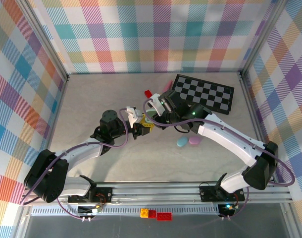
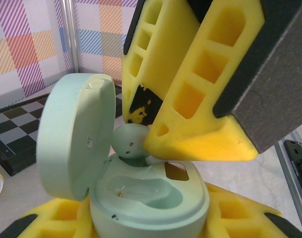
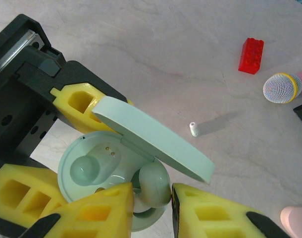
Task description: Insert the wireless bluetooth earbuds into the charging case
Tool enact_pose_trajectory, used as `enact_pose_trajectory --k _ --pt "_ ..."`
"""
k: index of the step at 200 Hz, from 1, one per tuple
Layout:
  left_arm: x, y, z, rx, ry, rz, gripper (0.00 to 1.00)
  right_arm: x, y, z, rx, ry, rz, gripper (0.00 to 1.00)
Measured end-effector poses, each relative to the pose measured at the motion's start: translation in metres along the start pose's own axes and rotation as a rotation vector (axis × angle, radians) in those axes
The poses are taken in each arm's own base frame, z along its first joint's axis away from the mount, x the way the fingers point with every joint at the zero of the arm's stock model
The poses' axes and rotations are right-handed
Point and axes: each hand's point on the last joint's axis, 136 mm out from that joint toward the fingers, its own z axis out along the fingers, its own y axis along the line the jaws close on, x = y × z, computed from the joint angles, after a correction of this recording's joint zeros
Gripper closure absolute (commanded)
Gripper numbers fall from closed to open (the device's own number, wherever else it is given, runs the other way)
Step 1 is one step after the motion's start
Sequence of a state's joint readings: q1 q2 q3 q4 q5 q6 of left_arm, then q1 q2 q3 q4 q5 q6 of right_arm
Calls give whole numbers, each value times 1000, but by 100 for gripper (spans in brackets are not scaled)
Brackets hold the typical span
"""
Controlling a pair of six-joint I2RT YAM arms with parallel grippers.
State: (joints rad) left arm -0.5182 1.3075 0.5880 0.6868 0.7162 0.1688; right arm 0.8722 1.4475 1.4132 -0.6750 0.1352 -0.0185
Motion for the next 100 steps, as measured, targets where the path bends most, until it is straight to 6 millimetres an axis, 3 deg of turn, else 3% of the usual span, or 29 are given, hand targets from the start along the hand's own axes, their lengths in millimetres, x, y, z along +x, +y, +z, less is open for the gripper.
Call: enact_pose_trajectory --k 100 --pt "-5 0 0 0 -11 -2 65 0 -2 -7 18 18 -19 81"
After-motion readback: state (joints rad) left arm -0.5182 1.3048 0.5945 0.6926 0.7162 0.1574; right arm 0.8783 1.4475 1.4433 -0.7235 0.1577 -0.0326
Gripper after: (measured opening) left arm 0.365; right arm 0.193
